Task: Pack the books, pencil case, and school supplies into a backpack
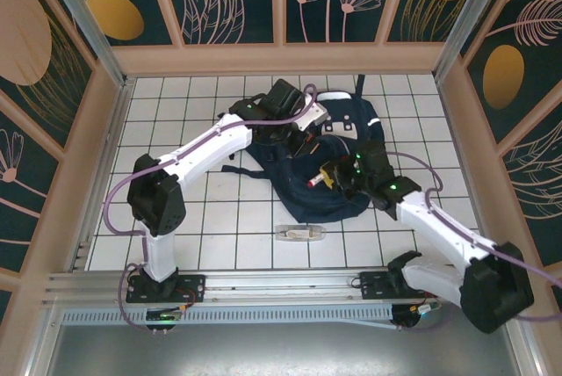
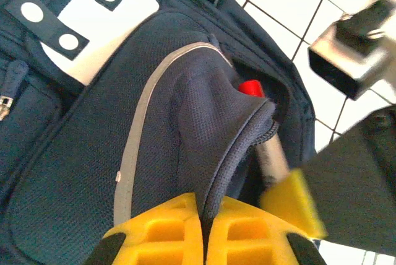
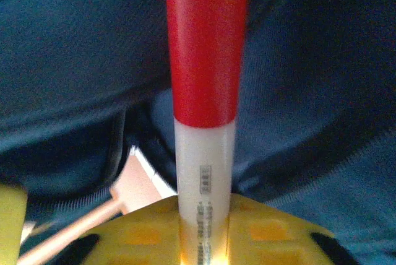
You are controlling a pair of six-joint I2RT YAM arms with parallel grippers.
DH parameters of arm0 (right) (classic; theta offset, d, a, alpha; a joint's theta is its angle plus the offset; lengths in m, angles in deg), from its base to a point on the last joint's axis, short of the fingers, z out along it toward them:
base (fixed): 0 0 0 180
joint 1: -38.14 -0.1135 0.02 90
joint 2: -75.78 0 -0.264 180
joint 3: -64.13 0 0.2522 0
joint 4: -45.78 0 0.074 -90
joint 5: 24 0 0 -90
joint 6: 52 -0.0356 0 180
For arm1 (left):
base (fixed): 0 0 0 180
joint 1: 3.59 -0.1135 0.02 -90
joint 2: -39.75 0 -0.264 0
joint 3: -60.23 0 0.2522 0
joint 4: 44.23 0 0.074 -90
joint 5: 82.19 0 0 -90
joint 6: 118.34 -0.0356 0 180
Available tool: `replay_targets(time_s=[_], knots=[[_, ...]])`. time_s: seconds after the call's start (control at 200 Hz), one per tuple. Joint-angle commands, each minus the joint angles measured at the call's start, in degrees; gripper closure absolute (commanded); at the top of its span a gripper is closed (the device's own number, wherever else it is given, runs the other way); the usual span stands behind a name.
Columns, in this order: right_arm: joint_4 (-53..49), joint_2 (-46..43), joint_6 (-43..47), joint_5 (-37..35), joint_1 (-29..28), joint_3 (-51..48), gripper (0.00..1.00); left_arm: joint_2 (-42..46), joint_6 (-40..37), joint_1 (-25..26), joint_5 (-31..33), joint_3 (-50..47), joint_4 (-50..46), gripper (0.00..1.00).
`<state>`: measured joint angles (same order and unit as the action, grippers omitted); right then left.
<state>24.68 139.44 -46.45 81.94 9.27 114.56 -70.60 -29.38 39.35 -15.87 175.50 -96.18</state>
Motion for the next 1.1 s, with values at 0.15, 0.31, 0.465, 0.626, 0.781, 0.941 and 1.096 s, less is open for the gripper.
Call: replay_targets(time_s=[0.15, 0.31, 0.465, 0.626, 0.781, 0.941, 1.096], knots=[[-7.5, 9.2, -3.9, -9.4, 0.2, 10.2, 0.22, 1.8, 2.0, 0.1, -4.8, 1.4, 2.1, 1.00], [-16.5, -1.3, 4.1, -9.3, -5.8, 4.7, 0.23, 1.6, -2.4, -0.1, -1.5, -0.8, 1.9, 1.00], [-31.4, -10.9, 18.1, -13.5, -13.9, 2.1, 0.29, 2.0, -8.2, -1.1, 1.0, -5.2, 2.6, 1.00], [-30.7, -11.4, 32.5, -11.6, -17.7, 3.0, 0.56, 3.2, -8.4, -2.8, -0.5, -5.7, 1.9, 1.00], [-19.6, -2.7, 43.9, -10.3, -15.4, 7.7, 0.76, 5.0, -6.7, -3.9, -3.9, -7.0, 2.7, 1.00], [-8.1, 4.7, 48.5, -11.3, -10.6, 8.0, 0.91, 5.8, -5.6, -4.5, -5.4, -8.0, 3.7, 1.00], [-1.8, 10.2, 50.1, -9.0, -9.2, 8.8, 0.92, 5.4, -5.1, -4.9, -6.3, -7.6, 3.5, 1.00]])
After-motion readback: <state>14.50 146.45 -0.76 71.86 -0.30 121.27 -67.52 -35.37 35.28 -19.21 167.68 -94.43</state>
